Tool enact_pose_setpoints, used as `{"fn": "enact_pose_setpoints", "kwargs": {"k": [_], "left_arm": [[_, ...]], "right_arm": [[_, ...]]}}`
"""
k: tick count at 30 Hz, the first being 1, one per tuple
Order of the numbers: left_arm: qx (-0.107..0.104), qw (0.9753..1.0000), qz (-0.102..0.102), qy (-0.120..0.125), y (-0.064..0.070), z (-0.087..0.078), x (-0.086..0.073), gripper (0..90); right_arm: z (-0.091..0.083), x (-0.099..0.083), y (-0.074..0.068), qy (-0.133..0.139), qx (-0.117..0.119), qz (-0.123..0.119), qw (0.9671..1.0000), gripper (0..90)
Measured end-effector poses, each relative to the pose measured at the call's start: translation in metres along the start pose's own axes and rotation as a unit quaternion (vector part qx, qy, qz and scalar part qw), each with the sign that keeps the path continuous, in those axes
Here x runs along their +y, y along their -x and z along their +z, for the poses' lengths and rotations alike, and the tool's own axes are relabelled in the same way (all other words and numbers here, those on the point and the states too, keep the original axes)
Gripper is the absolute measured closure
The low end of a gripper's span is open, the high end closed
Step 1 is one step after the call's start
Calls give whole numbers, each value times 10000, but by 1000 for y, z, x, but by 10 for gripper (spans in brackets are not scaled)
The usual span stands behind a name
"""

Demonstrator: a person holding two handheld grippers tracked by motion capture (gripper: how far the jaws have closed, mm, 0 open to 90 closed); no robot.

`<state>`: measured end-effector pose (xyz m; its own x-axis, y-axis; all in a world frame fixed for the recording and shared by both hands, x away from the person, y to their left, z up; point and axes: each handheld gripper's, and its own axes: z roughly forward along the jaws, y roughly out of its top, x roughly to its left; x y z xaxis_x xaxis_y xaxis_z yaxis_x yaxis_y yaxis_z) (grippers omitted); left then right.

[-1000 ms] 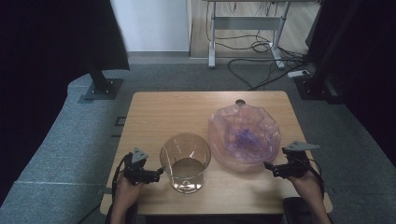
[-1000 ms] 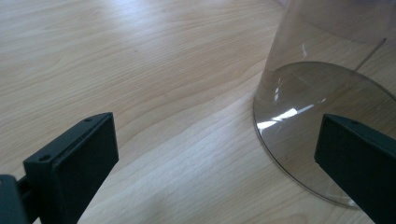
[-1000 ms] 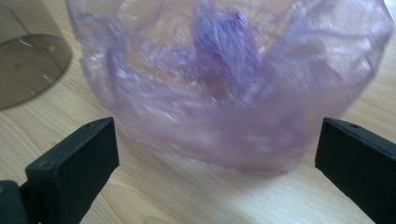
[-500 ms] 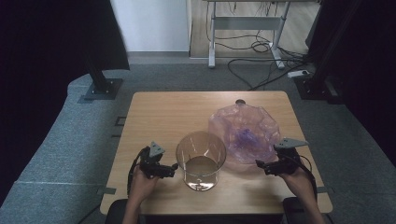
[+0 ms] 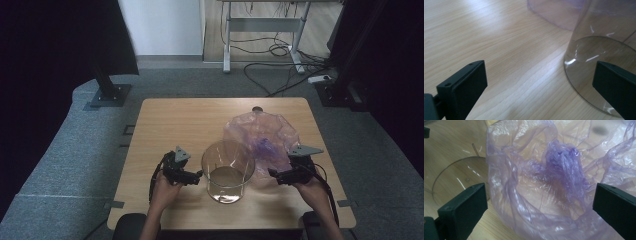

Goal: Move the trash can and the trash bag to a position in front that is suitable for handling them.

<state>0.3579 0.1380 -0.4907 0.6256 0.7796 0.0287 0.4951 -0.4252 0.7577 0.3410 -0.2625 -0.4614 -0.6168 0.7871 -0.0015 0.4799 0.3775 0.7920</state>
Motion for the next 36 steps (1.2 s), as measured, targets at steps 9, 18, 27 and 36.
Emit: {"fn": "enact_pose_setpoints", "kwargs": {"k": [9, 18, 27, 36], "left_arm": [[-86, 9999, 65, 2, 11, 12, 12, 0], [-27, 10000, 55, -6, 10, 16, 17, 0], [-171, 9998, -78, 12, 7, 6, 13, 0], [-106, 9999, 29, 38, 9, 4, 16, 0]], "right_arm": [[9, 11, -7, -52, 102, -135, 9998, 0], [20, 13, -10, -172, -40, -143, 9997, 0], [20, 13, -10, -279, 154, -226, 9992, 0], [24, 14, -13, -281, 7, -373, 9989, 0]]}}
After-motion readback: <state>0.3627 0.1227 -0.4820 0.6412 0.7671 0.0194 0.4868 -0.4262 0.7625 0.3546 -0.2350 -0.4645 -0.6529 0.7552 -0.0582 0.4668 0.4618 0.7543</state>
